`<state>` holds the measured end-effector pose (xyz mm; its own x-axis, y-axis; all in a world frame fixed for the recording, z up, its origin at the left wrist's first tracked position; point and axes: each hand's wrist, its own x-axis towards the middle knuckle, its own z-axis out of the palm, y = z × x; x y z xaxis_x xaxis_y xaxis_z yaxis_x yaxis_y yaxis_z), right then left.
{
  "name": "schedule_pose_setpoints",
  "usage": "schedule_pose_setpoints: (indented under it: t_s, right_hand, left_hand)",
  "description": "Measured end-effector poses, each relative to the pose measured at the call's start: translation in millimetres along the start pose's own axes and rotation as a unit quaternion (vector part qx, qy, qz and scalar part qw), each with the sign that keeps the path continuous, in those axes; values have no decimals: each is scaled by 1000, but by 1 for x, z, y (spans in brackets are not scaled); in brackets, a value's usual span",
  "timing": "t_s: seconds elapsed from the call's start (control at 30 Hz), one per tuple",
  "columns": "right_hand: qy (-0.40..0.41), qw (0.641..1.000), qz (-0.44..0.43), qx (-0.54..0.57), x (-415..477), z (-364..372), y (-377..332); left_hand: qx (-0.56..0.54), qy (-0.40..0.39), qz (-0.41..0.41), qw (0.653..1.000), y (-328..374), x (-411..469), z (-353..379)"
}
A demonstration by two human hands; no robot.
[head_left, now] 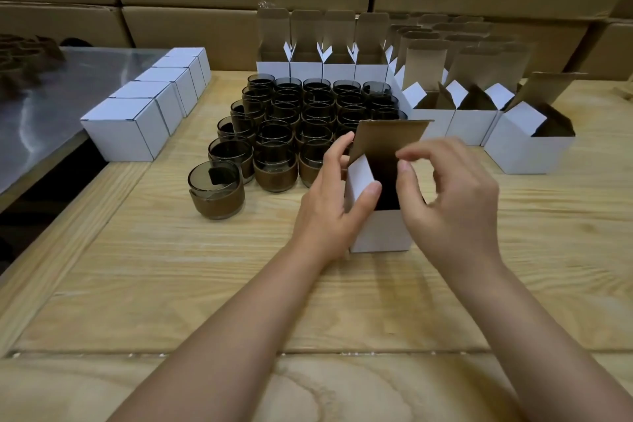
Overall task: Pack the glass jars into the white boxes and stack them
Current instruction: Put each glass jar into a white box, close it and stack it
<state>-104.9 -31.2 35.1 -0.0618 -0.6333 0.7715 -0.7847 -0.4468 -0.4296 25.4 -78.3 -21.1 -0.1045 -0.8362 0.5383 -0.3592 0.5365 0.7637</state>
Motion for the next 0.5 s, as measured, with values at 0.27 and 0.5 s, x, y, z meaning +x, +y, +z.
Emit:
schedule_pose_setpoints:
  t_s: [0.27,0.5]
  right_hand:
    - [-59,944,190,263,8,19,37]
    - [-147,849,294,414,6,11,69]
  left_hand:
    - [-69,42,18,997,-4,0,1]
    - [-148,42,16,988,-6,5,-3]
